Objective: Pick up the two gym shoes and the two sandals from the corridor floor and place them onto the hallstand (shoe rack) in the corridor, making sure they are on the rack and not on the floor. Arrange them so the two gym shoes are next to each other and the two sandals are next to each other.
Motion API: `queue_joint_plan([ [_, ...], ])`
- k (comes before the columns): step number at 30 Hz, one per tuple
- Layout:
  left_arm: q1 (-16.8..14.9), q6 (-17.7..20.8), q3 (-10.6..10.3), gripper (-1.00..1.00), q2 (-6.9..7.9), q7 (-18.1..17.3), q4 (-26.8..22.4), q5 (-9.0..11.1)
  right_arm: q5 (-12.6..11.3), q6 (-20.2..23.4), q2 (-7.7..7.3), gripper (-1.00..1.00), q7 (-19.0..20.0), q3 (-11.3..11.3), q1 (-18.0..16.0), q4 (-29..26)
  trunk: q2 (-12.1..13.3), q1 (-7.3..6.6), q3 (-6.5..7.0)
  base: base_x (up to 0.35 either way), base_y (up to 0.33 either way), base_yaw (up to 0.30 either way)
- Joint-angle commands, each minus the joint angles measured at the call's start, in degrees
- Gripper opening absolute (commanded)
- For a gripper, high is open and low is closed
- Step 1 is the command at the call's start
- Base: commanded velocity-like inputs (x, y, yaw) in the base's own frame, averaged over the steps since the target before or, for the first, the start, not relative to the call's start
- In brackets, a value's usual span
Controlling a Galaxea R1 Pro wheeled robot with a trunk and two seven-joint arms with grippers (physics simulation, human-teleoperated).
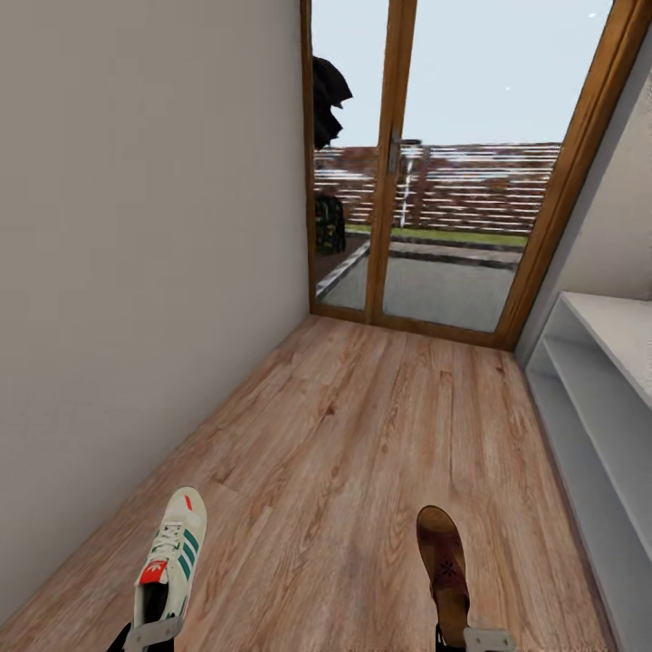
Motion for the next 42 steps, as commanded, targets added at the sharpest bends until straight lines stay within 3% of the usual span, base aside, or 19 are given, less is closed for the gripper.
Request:
queue_joint_plan([
  [1, -0.02, -0.18, -0.18, -1.00, 0.02, -0.04, 0.01, 0.52, 0.41, -0.11, 0.03, -1.00, -0.33, -0.20, -0.04, 0.05, -0.02, -0.01, -0.14, 0.000, 0.000, -0.114],
  [21, -0.02, -0.21, -0.18, -1.00, 0.02, -0.04, 0.09, 0.54, 0.53, -0.11, 0.09, -1.00, -0.24, -0.11, -0.04, 0.03, -0.02, -0.01, -1.91, 0.010, 0.009, -0.111],
  [42, -0.02, -0.18, -0.18, -1.00, 0.02, -0.04, 0.09, 0.52, 0.46, -0.08, 0.03, -1.00, -0.31, -0.11, -0.04, 0.05, -0.02, -0.01, -2.96, 0.271, 0.148, -0.218],
])
